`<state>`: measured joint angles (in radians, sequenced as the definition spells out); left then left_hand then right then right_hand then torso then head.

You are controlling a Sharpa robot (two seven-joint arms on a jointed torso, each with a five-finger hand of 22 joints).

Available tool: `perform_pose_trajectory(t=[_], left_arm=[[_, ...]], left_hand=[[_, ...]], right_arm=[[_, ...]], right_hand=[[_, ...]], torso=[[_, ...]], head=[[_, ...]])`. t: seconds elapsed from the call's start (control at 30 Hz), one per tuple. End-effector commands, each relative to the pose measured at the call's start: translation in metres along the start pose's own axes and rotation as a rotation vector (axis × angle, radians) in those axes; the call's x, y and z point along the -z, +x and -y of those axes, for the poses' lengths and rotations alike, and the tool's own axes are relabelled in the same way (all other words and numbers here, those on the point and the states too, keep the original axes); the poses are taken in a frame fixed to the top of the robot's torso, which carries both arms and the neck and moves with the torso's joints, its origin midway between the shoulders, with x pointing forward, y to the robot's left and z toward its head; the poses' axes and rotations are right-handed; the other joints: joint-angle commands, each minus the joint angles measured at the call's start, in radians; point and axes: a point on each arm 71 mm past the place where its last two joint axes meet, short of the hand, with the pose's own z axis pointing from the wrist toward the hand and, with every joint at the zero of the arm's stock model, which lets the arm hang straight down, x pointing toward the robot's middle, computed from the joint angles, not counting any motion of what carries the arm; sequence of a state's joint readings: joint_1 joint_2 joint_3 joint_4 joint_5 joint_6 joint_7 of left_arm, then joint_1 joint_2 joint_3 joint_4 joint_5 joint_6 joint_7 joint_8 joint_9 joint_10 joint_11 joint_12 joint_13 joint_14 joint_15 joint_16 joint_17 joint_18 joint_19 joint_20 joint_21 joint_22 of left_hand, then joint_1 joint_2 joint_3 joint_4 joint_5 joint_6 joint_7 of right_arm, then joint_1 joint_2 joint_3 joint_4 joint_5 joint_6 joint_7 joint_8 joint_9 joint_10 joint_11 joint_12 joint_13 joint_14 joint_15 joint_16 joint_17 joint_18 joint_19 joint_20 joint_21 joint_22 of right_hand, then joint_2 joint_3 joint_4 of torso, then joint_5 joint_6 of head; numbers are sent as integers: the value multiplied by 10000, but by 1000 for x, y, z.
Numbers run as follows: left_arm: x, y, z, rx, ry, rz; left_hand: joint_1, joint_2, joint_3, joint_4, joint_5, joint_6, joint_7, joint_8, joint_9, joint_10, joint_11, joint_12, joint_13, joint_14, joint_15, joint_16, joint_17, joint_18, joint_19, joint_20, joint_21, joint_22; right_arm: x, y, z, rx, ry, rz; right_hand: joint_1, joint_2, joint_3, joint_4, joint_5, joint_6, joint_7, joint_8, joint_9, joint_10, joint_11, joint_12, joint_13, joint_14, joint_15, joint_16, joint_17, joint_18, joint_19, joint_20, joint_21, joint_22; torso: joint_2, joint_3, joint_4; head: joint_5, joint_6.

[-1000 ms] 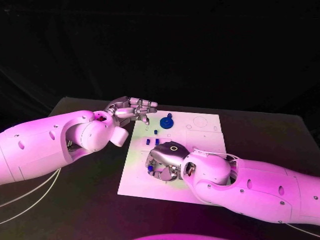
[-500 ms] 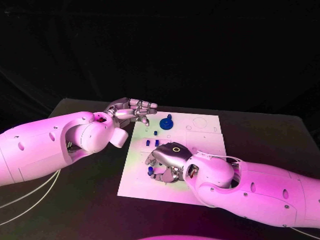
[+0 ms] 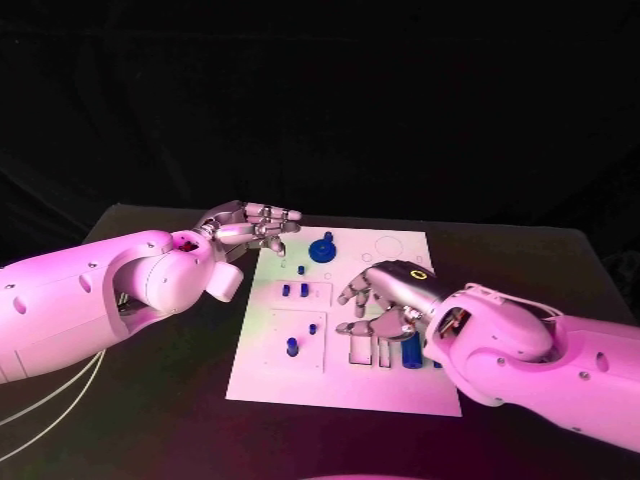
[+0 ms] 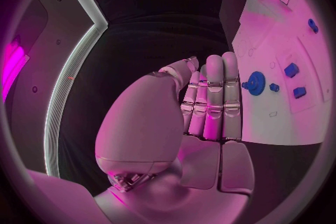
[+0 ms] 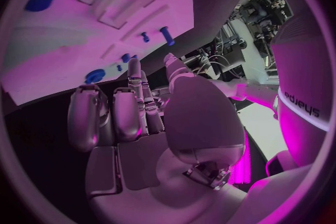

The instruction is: Assemble the parts on the task board

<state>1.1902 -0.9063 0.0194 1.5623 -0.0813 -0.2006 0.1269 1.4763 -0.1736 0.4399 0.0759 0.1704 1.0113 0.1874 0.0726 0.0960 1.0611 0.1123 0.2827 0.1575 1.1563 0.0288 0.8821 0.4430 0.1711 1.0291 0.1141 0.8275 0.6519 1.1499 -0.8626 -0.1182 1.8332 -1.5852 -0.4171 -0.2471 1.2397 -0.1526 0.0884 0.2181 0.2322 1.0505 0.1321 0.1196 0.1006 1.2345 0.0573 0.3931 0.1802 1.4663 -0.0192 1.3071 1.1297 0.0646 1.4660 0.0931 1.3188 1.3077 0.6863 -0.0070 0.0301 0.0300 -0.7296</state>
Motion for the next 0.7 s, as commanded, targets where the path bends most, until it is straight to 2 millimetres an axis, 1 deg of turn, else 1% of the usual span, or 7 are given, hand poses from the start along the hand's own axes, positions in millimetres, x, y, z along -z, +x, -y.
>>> perform_pose_trajectory(t=[0.03,0.1,0.17,0.23,0.27,0.3,0.7], left_arm=[[1,2,0,56,35,-169],[1,2,-1,50,12,-162],[2,1,-2,44,-11,-153],[2,1,-3,40,-25,-145],[2,1,-3,39,-30,-144],[2,1,-3,39,-34,-147],[1,1,-4,44,-62,-190]], left_hand=[[-12,94,-84,-2,16,-25,-29,11,-15,-81,8,32,13,-81,10,-55,-9,140,-87,17,-53,-13],[-12,94,-84,-2,16,-25,-29,11,-15,-81,8,32,13,-81,10,-55,-9,140,-87,17,-53,-13],[-12,94,-84,-2,16,-25,-29,11,-15,-81,8,32,13,-81,10,-55,-9,140,-87,17,-53,-13],[-12,94,-84,-2,16,-25,-29,11,-15,-81,8,32,13,-81,10,-55,-9,140,-87,17,-53,-13],[-12,94,-84,-2,16,-25,-29,11,-15,-81,8,32,13,-81,10,-55,-9,140,-87,17,-53,-13],[-12,94,-84,-2,16,-25,-29,11,-15,-81,8,32,13,-81,10,-55,-9,140,-87,17,-53,-13],[-18,100,-95,1,16,-21,-30,14,-15,-85,7,39,14,-84,11,-56,-17,139,-88,18,-59,-17]], right_arm=[[14,-5,23,-1771,1471,-504],[26,-10,37,-1910,2090,-640],[37,-13,45,-1888,2534,-739],[44,-13,50,-1774,2824,-809],[49,-12,52,-1675,2984,-853],[52,-11,54,-1575,3138,-897],[71,10,67,-660,4393,-1302]], right_hand=[[-112,-24,-381,105,177,135,-132,98,51,609,-186,651,521,375,-164,324,463,-264,423,-177,613,2139],[11,51,-845,206,181,233,-253,235,175,729,-316,1861,1761,459,-291,612,857,-353,580,-337,1083,2255],[112,196,-1271,347,154,348,-388,413,372,946,-361,4447,4739,524,-318,899,1275,-420,691,-422,1445,2344],[304,332,-1863,510,185,331,-450,629,755,957,-418,6917,7629,577,-490,1207,1709,-479,769,-461,1720,2410],[290,420,-1952,586,178,386,-435,709,858,1028,-447,7378,8294,584,-371,1276,1847,-496,799,-465,1814,2435],[283,451,-2051,632,222,404,-438,767,952,1193,-461,7805,8832,603,-387,1346,1967,-512,825,-443,1895,2457],[-185,763,-2649,736,1057,296,-489,1097,1680,1638,-506,9115,10637,703,-404,1725,2615,-602,972,-437,2323,2574]], torso=[[-40,-28,-82],[-57,-25,-120],[-68,-6,-174],[-72,1,-194],[-76,3,-207],[-87,0,-227],[-83,-21,-202]], head=[[-166,39],[-308,28],[-410,-12],[-447,-27],[-463,-31],[-485,-37],[-646,-97]])
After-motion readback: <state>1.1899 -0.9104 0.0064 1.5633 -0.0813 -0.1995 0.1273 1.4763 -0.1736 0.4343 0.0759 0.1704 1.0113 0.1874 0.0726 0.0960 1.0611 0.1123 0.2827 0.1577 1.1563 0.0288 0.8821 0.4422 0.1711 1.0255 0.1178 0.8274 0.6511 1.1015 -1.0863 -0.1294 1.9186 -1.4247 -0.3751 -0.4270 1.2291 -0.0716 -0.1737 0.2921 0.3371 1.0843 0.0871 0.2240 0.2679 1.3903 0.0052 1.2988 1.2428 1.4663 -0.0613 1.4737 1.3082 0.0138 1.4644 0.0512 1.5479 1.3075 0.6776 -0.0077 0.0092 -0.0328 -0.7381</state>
